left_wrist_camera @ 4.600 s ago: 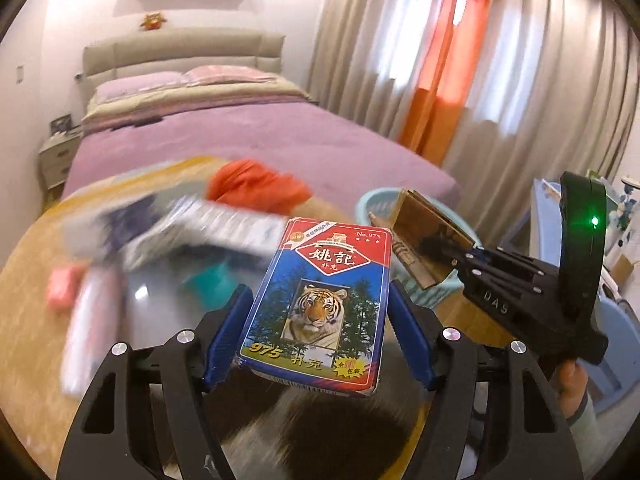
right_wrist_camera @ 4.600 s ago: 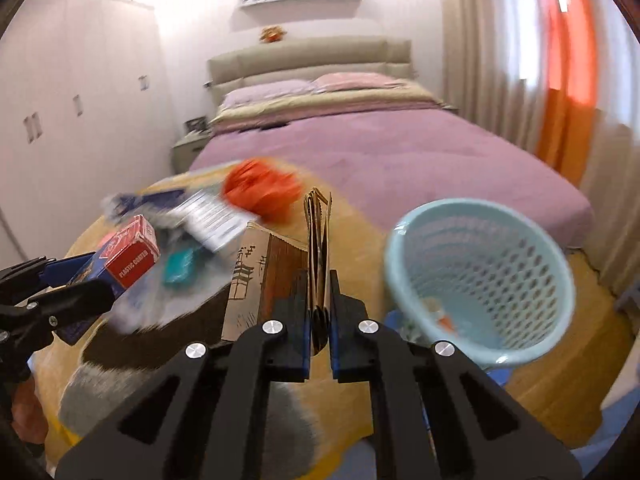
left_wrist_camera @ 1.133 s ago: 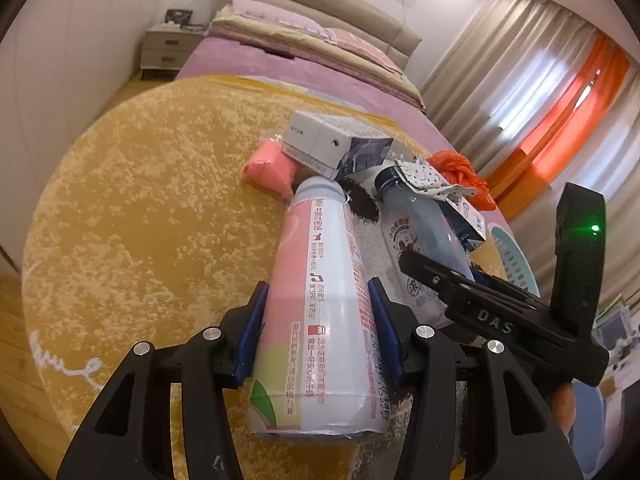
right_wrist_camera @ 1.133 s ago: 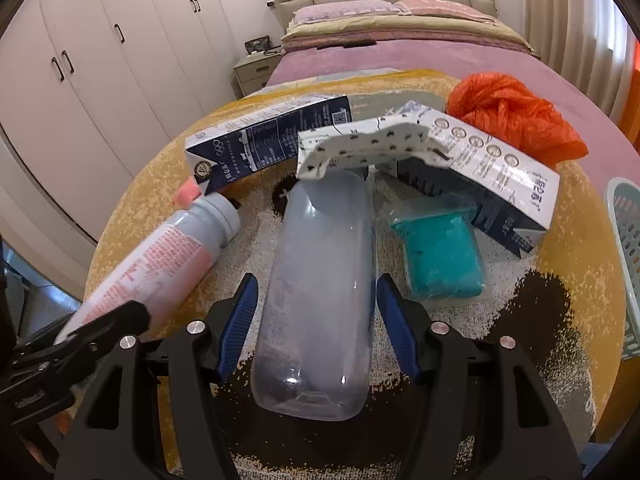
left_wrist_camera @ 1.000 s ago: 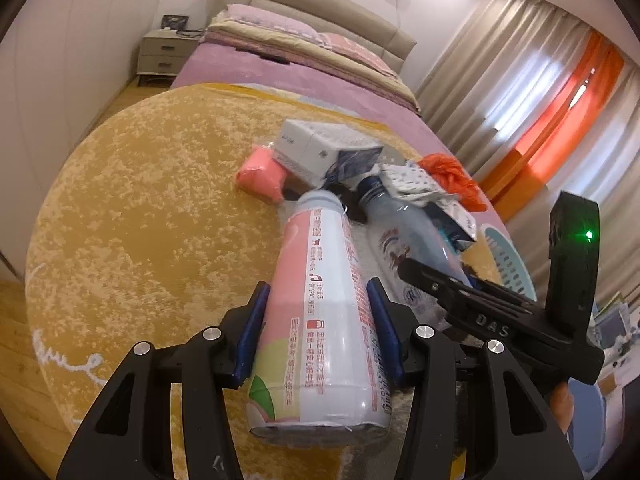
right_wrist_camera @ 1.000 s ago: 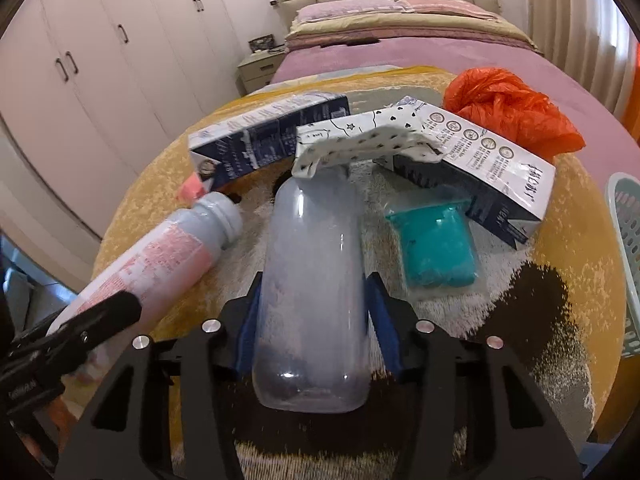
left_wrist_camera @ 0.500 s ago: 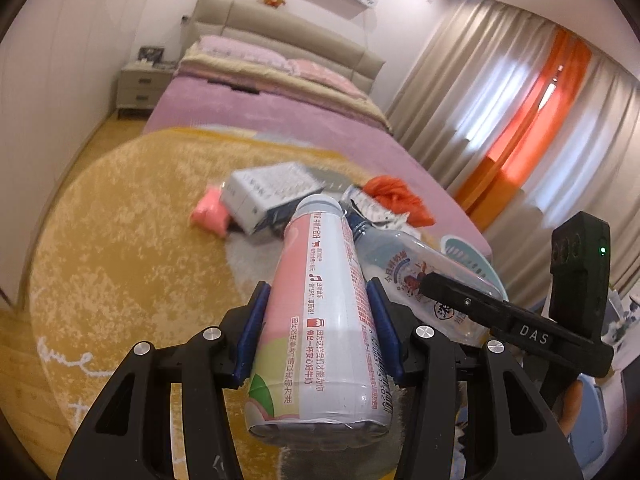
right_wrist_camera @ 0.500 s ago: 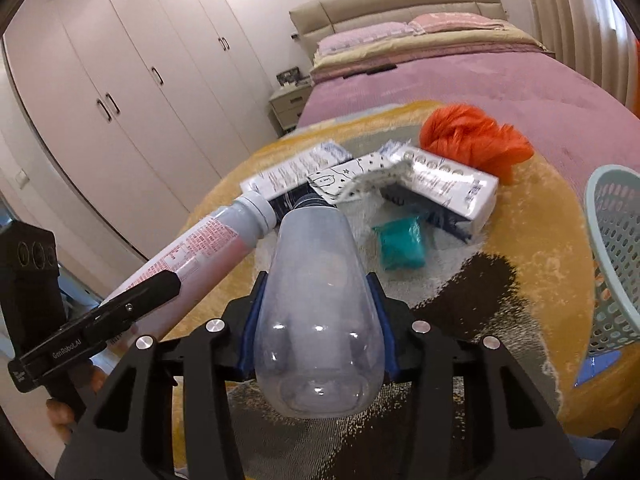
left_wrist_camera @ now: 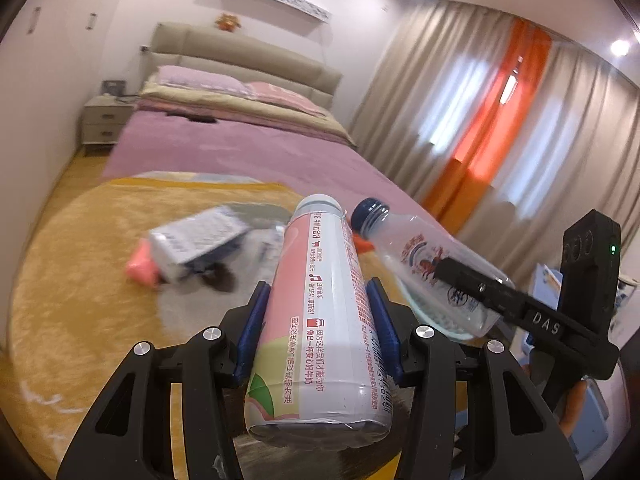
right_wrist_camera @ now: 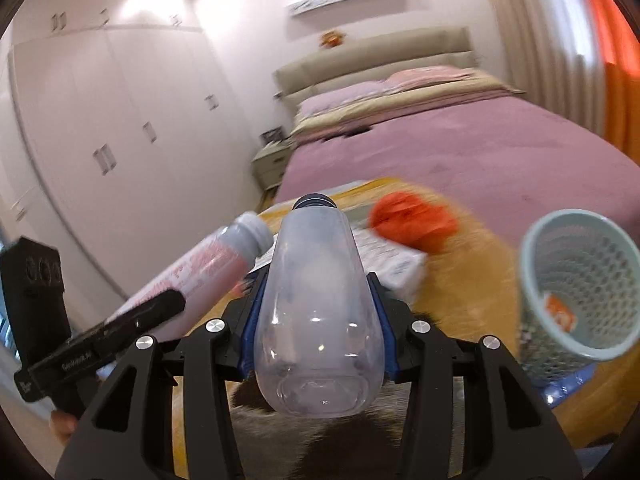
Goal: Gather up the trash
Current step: 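Carry both bottles to the wastebasket and open both grippers over it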
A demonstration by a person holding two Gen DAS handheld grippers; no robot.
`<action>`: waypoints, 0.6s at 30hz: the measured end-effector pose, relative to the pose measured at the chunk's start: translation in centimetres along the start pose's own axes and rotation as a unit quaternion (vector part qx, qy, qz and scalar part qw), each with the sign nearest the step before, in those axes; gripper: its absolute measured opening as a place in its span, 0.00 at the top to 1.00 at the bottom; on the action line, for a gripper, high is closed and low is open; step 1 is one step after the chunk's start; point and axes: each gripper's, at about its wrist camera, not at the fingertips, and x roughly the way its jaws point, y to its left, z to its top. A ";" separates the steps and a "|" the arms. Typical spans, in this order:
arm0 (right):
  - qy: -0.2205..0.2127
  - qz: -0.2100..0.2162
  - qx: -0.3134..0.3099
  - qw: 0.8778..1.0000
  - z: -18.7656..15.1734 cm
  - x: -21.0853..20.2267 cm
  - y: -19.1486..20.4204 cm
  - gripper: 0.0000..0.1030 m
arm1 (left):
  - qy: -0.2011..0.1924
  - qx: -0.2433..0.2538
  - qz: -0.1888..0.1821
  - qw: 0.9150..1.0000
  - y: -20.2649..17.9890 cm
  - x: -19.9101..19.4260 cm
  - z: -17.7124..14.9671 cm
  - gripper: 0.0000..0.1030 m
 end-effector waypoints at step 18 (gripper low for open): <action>-0.058 -0.186 0.197 0.961 0.3 -2.5 -21.3 0.57 | 0.101 0.050 -0.147 0.983 -14.1 20.8 1.7 0.54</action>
